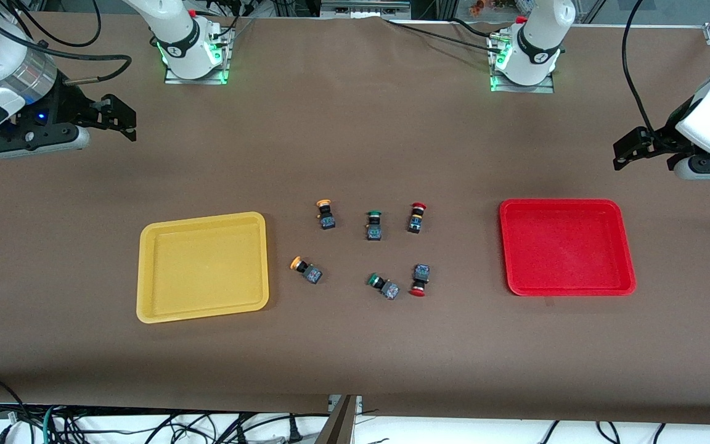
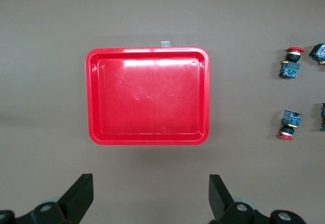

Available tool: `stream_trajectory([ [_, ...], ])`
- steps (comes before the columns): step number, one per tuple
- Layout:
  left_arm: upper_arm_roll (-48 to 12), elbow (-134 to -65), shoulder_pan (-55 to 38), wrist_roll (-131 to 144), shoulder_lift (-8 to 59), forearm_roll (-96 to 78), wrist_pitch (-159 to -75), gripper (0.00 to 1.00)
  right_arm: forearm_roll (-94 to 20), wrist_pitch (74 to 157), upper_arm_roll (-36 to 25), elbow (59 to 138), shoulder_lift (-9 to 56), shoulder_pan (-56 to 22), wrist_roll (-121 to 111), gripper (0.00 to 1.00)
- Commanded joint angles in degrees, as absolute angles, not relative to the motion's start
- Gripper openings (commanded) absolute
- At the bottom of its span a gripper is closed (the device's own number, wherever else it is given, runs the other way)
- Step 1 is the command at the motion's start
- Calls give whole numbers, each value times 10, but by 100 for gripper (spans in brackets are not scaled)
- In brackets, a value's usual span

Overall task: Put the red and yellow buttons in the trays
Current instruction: 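Reach the right gripper to a yellow-capped button while the left gripper moves out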

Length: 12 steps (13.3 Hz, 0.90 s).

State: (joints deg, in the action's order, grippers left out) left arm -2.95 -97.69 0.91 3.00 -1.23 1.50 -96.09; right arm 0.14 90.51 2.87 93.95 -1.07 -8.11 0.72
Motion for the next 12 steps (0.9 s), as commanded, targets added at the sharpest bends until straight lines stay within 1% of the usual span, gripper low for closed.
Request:
stream_trajectory([
  [1,-30,-984,10,27,-21,18,-969,100,-1,898,31,925,-4,-76,-7,100],
  [4,-31,-984,9,27,-21,18,-968,100,1,889,31,913,2,-74,-26,100],
  [7,-31,-984,9,27,-21,18,-967,100,-2,887,31,917,3,-76,-23,100],
  [8,-31,-984,9,27,-21,18,-967,100,-4,886,33,919,13,-79,-22,100],
  [10,-31,-984,9,27,-21,18,-967,100,-46,914,39,933,72,-119,-11,100],
  [12,-31,-984,9,27,-21,18,-967,100,-54,998,40,933,146,-178,68,100],
])
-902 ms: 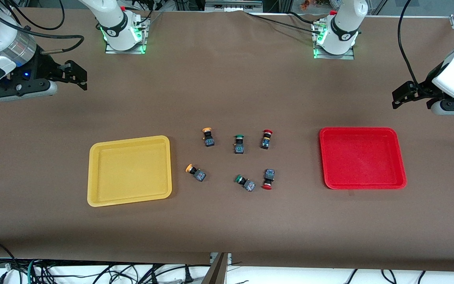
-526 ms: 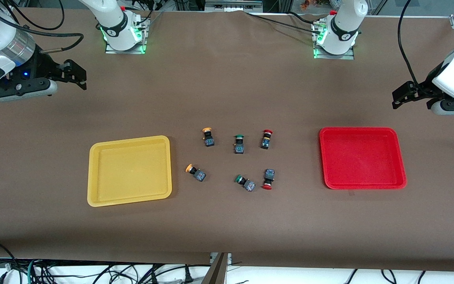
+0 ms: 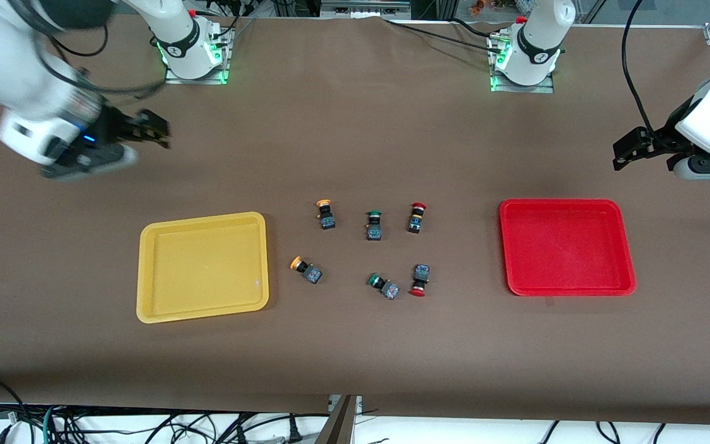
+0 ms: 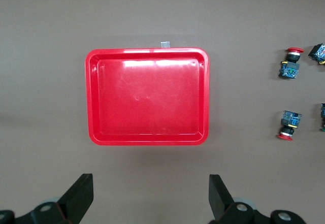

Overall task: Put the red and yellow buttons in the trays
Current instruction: 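Reach the right gripper to a yellow-capped button while the left gripper moves out, then grasp the yellow button with the right gripper while the left gripper reaches buttons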

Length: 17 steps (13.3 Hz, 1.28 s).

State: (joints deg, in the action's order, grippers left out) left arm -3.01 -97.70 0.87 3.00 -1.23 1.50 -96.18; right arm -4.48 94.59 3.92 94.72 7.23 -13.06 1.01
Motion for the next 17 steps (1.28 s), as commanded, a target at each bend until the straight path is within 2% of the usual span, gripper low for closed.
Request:
stream_trajectory([
  [1,-31,-984,8,27,-21,18,-967,100,-55,1041,40,933,181,-209,103,100],
  [4,-31,-983,6,27,-21,18,-967,100,-60,1211,40,929,303,-287,195,100],
  [7,-33,-964,-3,28,-1,18,-959,100,-61,1305,40,935,376,-331,237,100],
  [9,-39,-944,-22,25,29,18,-915,100,-58,1324,37,957,388,-366,259,100],
  [11,-45,-944,-43,25,65,17,-912,100,-58,1357,37,978,389,-369,260,100],
  [12,-45,-942,-55,26,83,17,-918,100,-58,1374,37,980,396,-369,260,96],
  [13,-45,-933,-65,32,115,16,-930,100,-58,1389,37,980,406,-370,260,78],
  [16,-45,-925,-90,40,185,-31,-1043,100,-59,1378,34,976,399,-367,264,8],
  [17,-45,-925,-104,45,204,-53,-1078,100,-58,1346,27,973,386,-367,255,0],
])
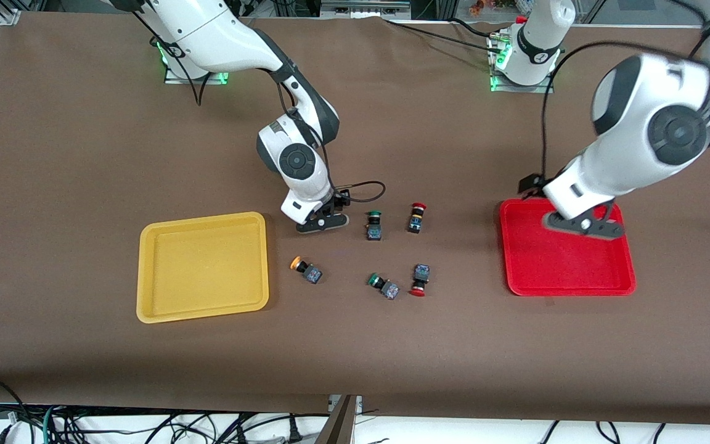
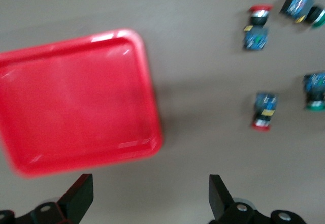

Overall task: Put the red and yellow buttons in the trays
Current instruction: 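Grasp the yellow button with the right gripper while the left gripper reaches buttons, then carry the yellow button into the yellow tray while the left gripper grasps red button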

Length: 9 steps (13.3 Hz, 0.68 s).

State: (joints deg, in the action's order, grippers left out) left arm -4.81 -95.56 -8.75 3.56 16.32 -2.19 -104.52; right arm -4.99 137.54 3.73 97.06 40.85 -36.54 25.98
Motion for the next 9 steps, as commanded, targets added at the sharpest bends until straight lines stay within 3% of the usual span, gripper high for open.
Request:
stream_trajectory([
  [1,-45,-925,-116,61,226,-61,-1110,100,-55,1317,12,972,369,-367,246,0],
  [3,-44,-926,-156,114,257,-62,-1164,100,-49,1242,-23,958,333,-367,173,0],
  [5,-43,-931,-197,201,283,-54,-1201,100,-51,1144,-102,912,326,-365,17,0],
  [7,-41,-935,-226,250,311,-31,-1214,100,-51,1133,-155,908,334,-353,-96,0],
  [9,-42,-939,-245,252,336,16,-1214,100,-49,1157,-162,916,354,-313,-147,5],
])
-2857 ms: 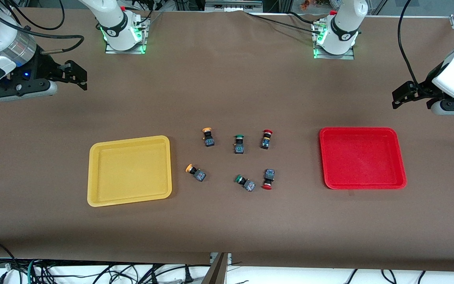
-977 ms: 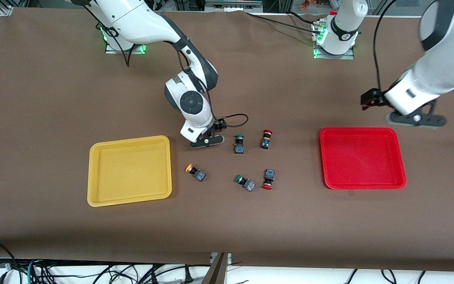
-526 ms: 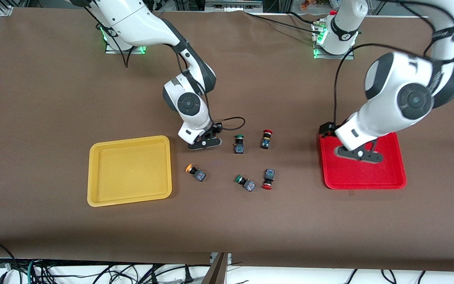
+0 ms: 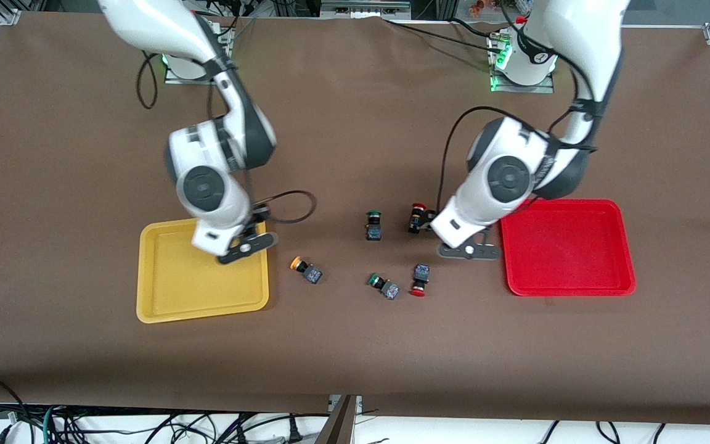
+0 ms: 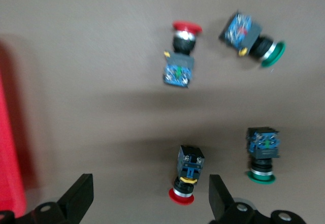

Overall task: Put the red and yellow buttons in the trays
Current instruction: 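Carry the yellow button into the yellow tray while the left gripper grasps red button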

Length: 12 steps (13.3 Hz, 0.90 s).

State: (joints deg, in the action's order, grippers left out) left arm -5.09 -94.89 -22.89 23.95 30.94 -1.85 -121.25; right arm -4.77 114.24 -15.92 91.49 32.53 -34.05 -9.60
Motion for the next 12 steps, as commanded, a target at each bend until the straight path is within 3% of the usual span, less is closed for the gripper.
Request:
stream_trajectory([
  [1,-42,-943,-255,254,347,29,-1214,100,-49,1168,-161,925,363,-289,-161,18],
  [3,-42,-946,-263,258,363,33,-1215,100,-50,1173,-161,930,366,-260,-190,85],
  [5,-44,-948,-264,257,379,34,-1243,100,-55,1170,-159,922,358,-260,-189,92],
  [9,-45,-947,-271,252,381,33,-1263,100,-61,1154,-127,876,374,-299,-121,93],
  [12,-45,-953,-284,262,393,26,-1280,100,-58,1263,-65,811,430,-303,-112,93],
])
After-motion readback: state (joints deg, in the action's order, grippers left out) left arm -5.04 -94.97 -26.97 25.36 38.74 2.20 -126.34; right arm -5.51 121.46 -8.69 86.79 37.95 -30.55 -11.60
